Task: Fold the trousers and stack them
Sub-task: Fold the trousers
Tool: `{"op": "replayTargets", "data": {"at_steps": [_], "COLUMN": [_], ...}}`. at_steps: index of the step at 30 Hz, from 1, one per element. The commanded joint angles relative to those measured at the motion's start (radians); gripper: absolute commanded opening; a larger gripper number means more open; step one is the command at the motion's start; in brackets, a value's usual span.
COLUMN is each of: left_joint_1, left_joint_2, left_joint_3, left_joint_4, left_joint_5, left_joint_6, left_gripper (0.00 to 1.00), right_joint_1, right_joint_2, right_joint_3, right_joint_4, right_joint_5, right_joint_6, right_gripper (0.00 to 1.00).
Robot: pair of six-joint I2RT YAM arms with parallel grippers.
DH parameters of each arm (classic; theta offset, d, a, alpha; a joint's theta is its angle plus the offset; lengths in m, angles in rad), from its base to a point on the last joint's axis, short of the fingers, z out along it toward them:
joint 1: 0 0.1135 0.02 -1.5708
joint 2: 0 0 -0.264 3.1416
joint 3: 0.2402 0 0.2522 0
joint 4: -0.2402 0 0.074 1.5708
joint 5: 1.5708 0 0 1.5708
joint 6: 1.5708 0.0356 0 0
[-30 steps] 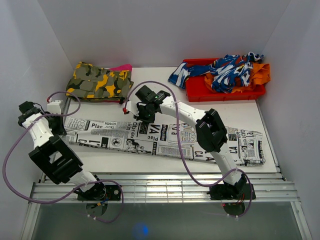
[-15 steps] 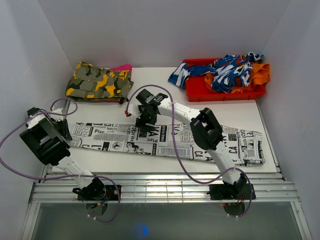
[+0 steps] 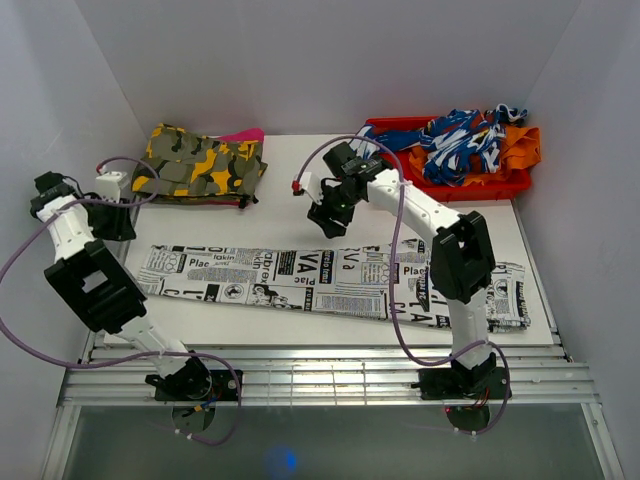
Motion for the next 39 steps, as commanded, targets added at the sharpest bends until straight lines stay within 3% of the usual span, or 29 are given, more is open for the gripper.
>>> {"op": "replayTargets", "data": {"at_steps": [1, 4, 6, 9, 11, 16, 27, 39], "left_joint_1": [-0.059, -0.063, -0.064, -0.072, -0.087, -0.167, -0.354, -0.423], "left_joint_2": [0.092, 0.169, 0.206, 0.284, 0.321, 0.272, 0.235, 0.22], "left_joint_3": [0.059, 0.111, 0.145, 0.238, 0.297, 0.223, 0.127, 0.018], "left_joint_4": [-0.123, -0.132, -0.166, -0.333, -0.419, -0.416, -0.36, -0.33], "left_joint_5": [0.079, 0.114, 0.137, 0.183, 0.197, 0.2, 0.185, 0.114], "left_joint_6": [0.115, 0.157, 0.261, 0.475, 0.537, 0.664, 0.684, 0.743], "left_gripper": [0.47, 0.43, 0.39, 0.39, 0.38, 0.38, 0.36, 0.35], "right_joint_1": [0.023, 0.032, 0.043, 0.046, 0.046, 0.048, 0.048, 0.046], "right_joint_2": [0.076, 0.105, 0.118, 0.142, 0.142, 0.134, 0.105, 0.079], "right_joint_3": [0.062, 0.07, 0.059, 0.036, -0.004, -0.056, -0.1, -0.203], "right_joint_4": [-0.118, -0.121, -0.128, -0.161, -0.142, -0.099, -0.098, -0.098], "right_joint_5": [-0.112, -0.115, -0.104, -0.12, -0.123, -0.115, -0.039, -0.029], "right_joint_6": [-0.002, 0.009, -0.008, -0.014, -0.005, 0.01, 0.046, 0.061], "right_gripper": [0.61, 0.56, 0.53, 0.51, 0.49, 0.47, 0.36, 0.33]}}
